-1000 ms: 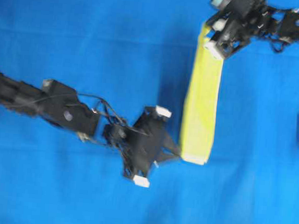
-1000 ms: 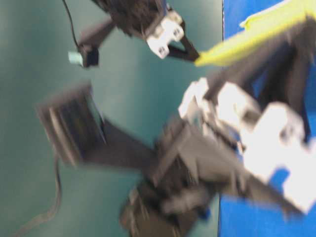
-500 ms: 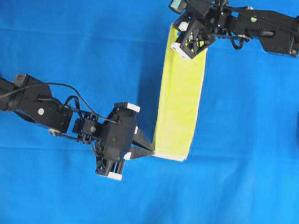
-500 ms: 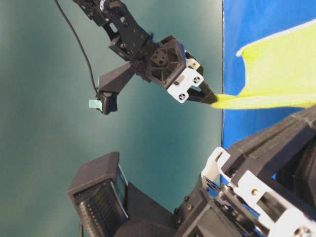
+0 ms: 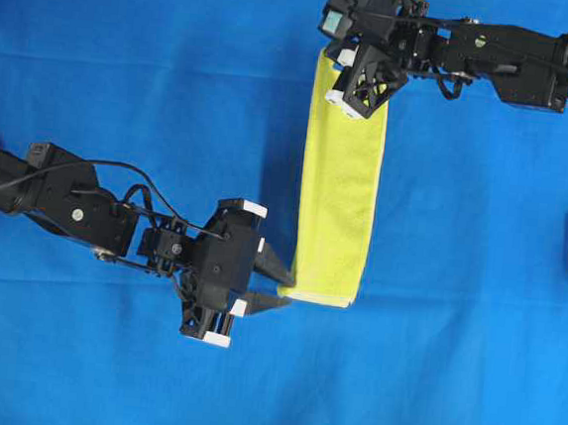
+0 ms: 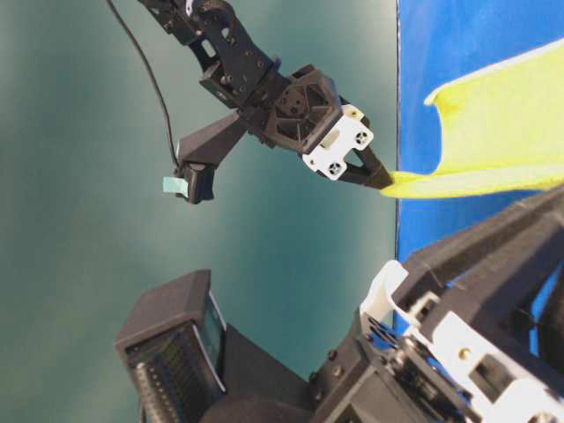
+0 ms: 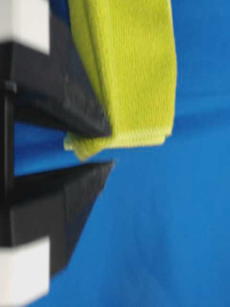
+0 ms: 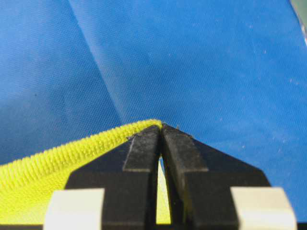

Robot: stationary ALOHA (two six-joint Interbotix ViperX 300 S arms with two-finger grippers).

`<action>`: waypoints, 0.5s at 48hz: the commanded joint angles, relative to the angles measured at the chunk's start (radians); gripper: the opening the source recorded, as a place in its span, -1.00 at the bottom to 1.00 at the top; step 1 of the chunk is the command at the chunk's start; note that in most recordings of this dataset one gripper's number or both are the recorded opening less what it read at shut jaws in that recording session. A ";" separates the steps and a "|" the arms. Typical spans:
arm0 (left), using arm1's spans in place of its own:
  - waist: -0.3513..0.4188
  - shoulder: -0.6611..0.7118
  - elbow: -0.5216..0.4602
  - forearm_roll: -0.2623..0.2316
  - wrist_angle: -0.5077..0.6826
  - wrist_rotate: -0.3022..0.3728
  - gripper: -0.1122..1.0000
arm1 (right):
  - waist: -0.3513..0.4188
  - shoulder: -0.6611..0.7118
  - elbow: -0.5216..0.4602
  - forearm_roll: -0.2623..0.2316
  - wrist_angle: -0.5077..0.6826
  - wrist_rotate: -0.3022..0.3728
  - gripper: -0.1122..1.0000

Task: Fold the yellow towel.
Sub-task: 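Lay the towel strip down, open both grippers and withdraw sideways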

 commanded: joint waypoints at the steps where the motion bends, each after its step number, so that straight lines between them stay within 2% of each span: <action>1: -0.005 -0.015 -0.021 0.002 -0.009 0.006 -0.23 | -0.002 -0.012 -0.006 -0.005 -0.021 -0.015 -0.60; 5: 0.000 -0.014 -0.026 0.002 -0.009 0.011 0.11 | -0.006 -0.015 -0.002 -0.006 -0.021 -0.034 -0.08; 10: 0.003 -0.014 -0.028 0.002 -0.009 0.015 0.51 | -0.008 -0.017 0.000 -0.012 -0.025 -0.057 0.36; 12: 0.008 -0.015 -0.028 0.002 -0.005 0.015 0.58 | -0.006 -0.017 0.000 -0.014 -0.025 -0.060 0.39; 14: 0.011 -0.015 -0.028 0.002 -0.002 0.015 0.64 | -0.008 -0.017 0.000 -0.014 -0.025 -0.061 0.32; 24: 0.018 -0.052 -0.023 0.002 0.055 0.014 0.62 | -0.008 -0.031 0.000 -0.012 -0.021 -0.066 0.30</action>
